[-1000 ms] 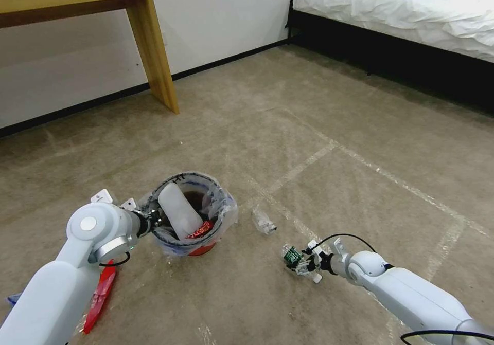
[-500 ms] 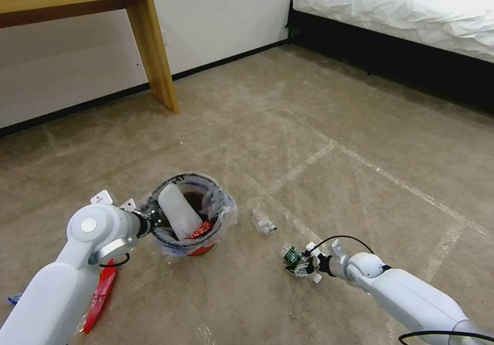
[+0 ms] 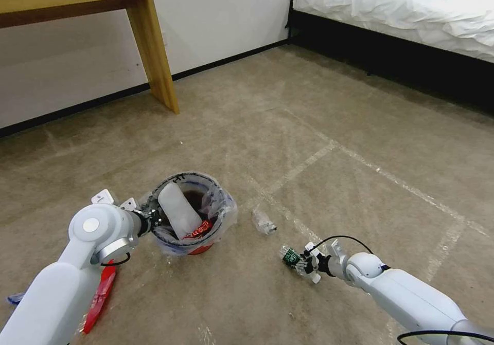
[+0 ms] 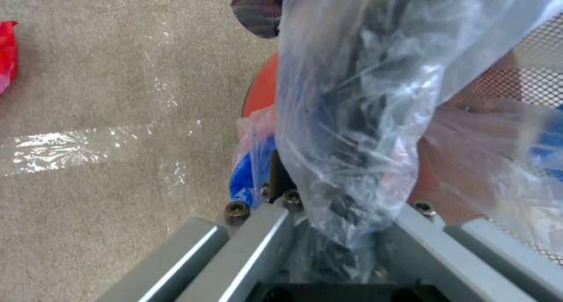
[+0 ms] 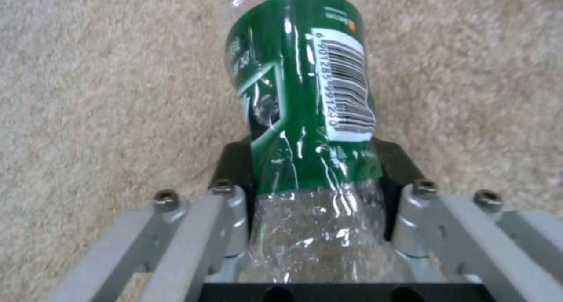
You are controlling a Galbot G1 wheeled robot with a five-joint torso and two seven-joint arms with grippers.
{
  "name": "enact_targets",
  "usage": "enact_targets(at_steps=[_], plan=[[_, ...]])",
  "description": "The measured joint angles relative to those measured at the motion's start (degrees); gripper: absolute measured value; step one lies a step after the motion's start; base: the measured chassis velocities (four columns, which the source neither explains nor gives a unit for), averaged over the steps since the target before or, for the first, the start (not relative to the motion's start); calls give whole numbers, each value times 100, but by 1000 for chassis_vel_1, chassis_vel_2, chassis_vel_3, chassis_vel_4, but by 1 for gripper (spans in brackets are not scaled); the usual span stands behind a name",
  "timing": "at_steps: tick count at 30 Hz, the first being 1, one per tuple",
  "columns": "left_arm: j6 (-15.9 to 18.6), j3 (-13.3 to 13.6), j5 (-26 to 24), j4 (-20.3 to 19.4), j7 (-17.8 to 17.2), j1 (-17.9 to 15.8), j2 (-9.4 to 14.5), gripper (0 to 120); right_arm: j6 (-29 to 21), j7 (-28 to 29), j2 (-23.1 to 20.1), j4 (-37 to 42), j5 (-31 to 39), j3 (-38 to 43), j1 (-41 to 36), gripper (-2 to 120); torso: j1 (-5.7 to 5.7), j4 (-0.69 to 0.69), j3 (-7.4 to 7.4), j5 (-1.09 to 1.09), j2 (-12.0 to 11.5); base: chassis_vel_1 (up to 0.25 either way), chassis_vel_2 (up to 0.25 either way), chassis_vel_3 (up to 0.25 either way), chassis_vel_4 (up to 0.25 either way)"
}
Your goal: Pick up the trash bin and place the garbage on the floor into it.
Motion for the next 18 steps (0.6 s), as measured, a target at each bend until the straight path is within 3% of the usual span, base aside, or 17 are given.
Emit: enact_targets(at_steps=[5,11,13,18], plan=[[-12,9,-36,-9,-15,-19,28,0,79,0,-60,250,17,298,-23,24,0,-1,1,0,0,0,0,0,0],[-30,22,-88,-38,-37,-50,60,0,268,84,-368,1289,147,936,186,24,0,1,1,-2,0,0,0,0,0],[-37,29,-106,-57,-49,-61,59,0,404,440,-645,2022,544,1265,366,24,0,0,1,-1,0,0,0,0,0],[-40,29,-118,-60,-52,-52,59,0,800,712,-764,2542,1193,1680,556,24,0,-1,0,-2,0,0,0,0,0]])
